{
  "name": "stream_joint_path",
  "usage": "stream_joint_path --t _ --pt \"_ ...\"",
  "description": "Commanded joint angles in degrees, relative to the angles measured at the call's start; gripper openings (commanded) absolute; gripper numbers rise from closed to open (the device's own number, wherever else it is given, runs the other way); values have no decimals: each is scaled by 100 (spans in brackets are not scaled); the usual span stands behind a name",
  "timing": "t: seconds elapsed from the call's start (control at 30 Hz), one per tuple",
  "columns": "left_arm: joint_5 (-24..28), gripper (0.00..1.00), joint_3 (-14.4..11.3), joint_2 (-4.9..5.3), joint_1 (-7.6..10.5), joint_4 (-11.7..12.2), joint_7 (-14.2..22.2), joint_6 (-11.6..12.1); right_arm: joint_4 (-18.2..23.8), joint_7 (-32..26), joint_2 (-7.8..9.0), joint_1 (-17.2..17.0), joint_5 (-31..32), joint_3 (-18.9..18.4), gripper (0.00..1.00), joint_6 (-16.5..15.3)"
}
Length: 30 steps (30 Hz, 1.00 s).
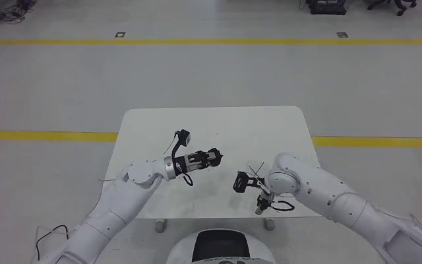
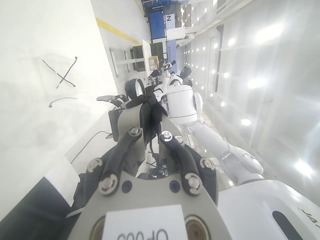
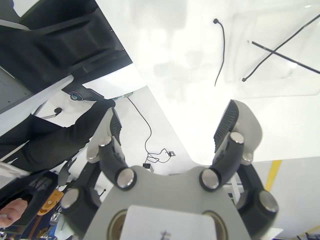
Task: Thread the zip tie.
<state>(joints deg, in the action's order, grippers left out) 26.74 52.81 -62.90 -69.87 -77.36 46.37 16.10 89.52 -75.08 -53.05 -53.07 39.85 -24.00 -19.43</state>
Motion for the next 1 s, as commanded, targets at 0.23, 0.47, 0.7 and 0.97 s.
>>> stream_joint_path --t 0.23,0.47,0.7,0.97 --pt "0 0 0 0 0 0 0 0 -292 547 -88 143 119 375 100 -5" --pt "0 0 0 0 0 0 0 0 -682 876 -219 511 -114 962 100 -5" --pt "0 0 0 0 0 0 0 0 -987 1189 -358 784 -195 1426 100 -5" --pt "0 0 0 0 0 0 0 0 -1326 1325 -561 760 28 1426 60 -5"
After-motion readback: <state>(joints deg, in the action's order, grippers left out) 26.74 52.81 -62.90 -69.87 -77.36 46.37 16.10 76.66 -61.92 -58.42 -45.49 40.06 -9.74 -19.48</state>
